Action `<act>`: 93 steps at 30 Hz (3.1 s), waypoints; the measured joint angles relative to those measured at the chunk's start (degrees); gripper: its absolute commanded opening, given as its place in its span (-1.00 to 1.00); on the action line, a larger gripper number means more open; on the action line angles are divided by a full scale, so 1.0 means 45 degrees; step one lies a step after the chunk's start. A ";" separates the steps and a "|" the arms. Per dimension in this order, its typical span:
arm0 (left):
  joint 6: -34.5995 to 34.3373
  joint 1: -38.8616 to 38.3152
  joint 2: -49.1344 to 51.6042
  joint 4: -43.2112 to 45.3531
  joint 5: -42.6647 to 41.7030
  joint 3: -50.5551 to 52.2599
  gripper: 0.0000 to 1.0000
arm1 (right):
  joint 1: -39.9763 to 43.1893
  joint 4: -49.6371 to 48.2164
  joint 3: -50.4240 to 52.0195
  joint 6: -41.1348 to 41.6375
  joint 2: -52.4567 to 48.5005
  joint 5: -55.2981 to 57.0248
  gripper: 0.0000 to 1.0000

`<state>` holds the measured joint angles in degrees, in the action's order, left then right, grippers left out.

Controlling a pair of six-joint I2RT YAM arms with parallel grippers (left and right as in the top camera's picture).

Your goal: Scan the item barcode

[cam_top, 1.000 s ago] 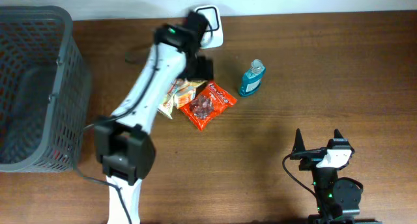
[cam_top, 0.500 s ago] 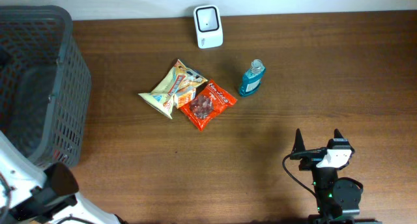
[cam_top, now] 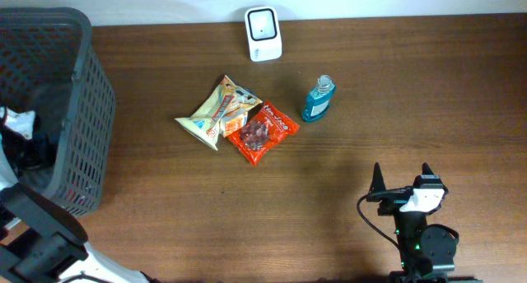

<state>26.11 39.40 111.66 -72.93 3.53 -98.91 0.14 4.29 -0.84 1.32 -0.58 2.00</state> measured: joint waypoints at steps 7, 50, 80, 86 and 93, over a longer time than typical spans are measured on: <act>0.5654 0.0019 0.0000 -0.0447 0.0427 0.2579 1.00 | 0.0000 0.0005 0.0000 -0.0005 0.0000 0.0000 0.97; -1.1482 -1.0491 -0.1341 -0.1093 -0.4813 -0.7373 -1.00 | 0.0000 0.0000 0.0000 0.0000 0.0005 -0.0029 0.97; -1.1230 -1.2245 -0.1661 -0.5202 0.3079 -0.6071 -1.00 | 0.0000 0.0000 0.0000 0.0000 0.0000 -0.0039 0.97; -1.1234 -0.9437 -0.1797 -0.5280 0.3235 -0.3755 -1.00 | 0.0000 0.0005 0.0000 -0.0005 0.0000 -0.0039 0.97; -1.1230 -0.7475 -0.1797 -0.5280 0.3983 -0.3755 -1.00 | 0.0000 0.0005 0.0000 -0.0005 0.0000 -0.0034 0.97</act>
<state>-24.43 5.76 103.57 -96.68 21.45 -115.81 0.14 4.32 -0.84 1.30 -0.58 1.85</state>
